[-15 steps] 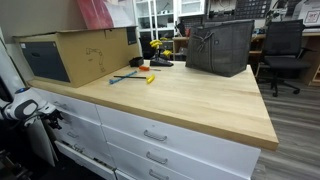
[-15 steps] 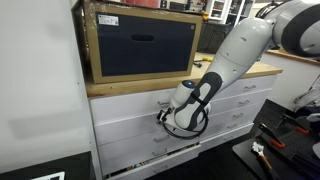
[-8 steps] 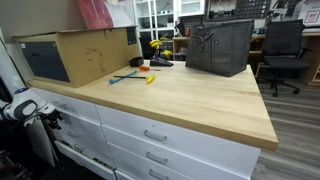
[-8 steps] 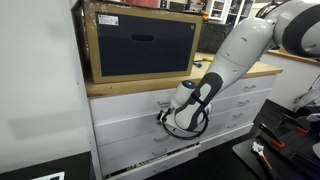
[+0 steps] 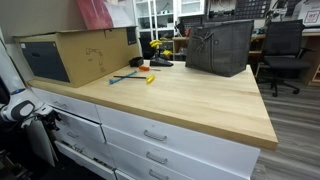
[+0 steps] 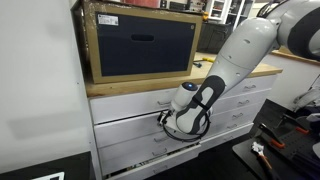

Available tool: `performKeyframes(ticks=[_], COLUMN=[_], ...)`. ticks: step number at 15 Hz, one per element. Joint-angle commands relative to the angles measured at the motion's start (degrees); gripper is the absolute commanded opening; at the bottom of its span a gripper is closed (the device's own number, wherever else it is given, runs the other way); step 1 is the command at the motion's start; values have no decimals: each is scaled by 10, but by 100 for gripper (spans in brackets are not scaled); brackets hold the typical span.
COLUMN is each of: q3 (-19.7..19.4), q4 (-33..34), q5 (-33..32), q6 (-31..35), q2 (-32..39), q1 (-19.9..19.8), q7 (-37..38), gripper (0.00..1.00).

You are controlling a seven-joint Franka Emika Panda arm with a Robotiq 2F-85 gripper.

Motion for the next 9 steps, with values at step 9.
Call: performKeyframes(ticks=[9], q3=[37], q4=[9], q5=[-18], q6=[-85], q2=[-43], q1=[4], q7=[19], gripper=[100])
